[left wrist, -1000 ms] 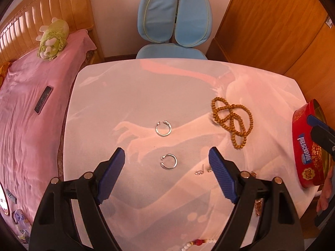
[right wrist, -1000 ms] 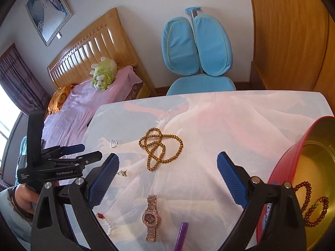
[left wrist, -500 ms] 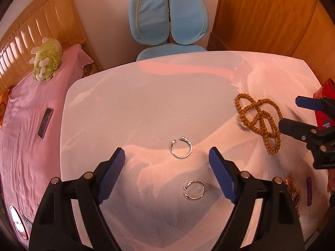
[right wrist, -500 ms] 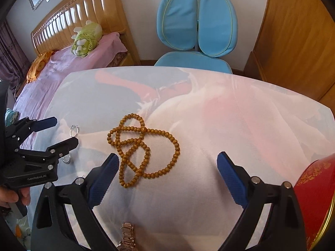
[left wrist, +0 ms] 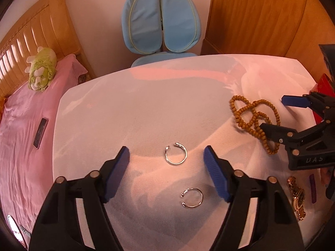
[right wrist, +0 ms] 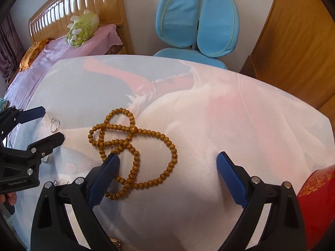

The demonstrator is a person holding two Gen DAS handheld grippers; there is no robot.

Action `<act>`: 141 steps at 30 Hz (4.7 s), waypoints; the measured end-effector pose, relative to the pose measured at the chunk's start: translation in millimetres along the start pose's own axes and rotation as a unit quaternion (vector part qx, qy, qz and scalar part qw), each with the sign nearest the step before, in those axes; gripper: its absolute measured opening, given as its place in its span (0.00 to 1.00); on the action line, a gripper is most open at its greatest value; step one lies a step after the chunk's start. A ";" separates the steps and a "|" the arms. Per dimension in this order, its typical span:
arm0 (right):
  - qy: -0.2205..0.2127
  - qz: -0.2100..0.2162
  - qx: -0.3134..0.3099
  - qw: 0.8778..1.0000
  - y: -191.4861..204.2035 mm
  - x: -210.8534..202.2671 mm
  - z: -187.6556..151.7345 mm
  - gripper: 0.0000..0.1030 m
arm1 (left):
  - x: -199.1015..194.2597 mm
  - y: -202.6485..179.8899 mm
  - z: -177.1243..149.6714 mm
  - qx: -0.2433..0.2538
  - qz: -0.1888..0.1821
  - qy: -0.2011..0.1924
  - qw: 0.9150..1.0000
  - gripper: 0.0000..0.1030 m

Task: Organize jewelry
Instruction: 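Grasp the silver ring with the left tool while the right tool grasps the wooden necklace, then lower the ring and necklace into the red tin and open both tools, then withdraw both tools and move toward the remaining ring and earrings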

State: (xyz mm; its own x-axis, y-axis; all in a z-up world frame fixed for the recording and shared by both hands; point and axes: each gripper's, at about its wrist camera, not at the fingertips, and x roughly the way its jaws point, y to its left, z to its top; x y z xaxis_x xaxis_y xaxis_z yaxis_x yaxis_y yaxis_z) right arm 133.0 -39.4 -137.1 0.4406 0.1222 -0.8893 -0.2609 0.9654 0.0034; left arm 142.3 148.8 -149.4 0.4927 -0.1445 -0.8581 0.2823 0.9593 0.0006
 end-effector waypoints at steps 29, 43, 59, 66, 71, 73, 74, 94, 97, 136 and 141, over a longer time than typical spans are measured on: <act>-0.175 0.073 0.044 0.981 -35.7 -219.3 -53.1 0.11 | -114.6 -97.6 22.4 0.067 -0.096 -0.070 0.991 0.20; -0.280 -0.018 0.107 0.954 -118.1 -316.1 -100.6 0.11 | -168.6 -198.8 61.7 0.142 -0.174 -0.119 0.967 0.20; -0.253 -0.073 0.179 0.948 -203.7 -319.3 -138.8 0.11 | -164.6 -294.2 98.8 0.222 -0.244 -0.067 0.942 0.20; -0.198 -0.075 0.213 0.954 -238.7 -287.3 -138.0 0.11 | -119.2 -357.4 105.9 0.289 -0.235 0.023 0.928 0.20; -0.108 -0.059 0.214 0.969 -252.4 -245.2 -140.0 0.11 | -77.6 -392.2 109.6 0.329 -0.205 0.084 0.918 0.20; -0.049 -0.044 0.222 0.973 -257.5 -221.3 -146.5 0.11 | -53.4 -401.2 104.0 0.351 -0.182 0.127 0.910 0.20; -0.025 -0.040 0.225 0.973 -259.2 -210.5 -150.9 0.11 | -41.9 -405.1 99.3 0.358 -0.172 0.152 0.905 0.20; 0.037 -0.004 0.246 0.969 -253.4 -161.0 -183.8 0.11 | 3.5 -437.3 68.7 0.435 -0.129 0.186 0.872 0.21; 0.037 -0.006 0.241 0.970 -251.5 -161.0 -181.5 0.11 | 0.9 -444.7 63.6 0.436 -0.126 0.185 0.872 0.21; -0.059 -0.107 0.216 0.969 -232.0 -200.6 -184.4 0.88 | -23.8 -442.0 64.2 0.476 -0.068 0.086 0.873 0.79; -0.077 -0.089 0.246 0.962 -232.5 -204.7 -190.7 0.88 | -29.6 -428.5 69.8 0.433 -0.087 0.082 0.893 0.79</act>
State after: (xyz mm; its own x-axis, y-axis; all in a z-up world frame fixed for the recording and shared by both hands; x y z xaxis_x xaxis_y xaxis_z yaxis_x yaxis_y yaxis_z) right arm -60.3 -332.8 -43.0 0.5720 -0.0584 -0.8182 0.2523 0.9616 0.1078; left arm 64.1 -275.0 -88.4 0.2724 -0.1674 -0.9475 0.9091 0.3674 0.1964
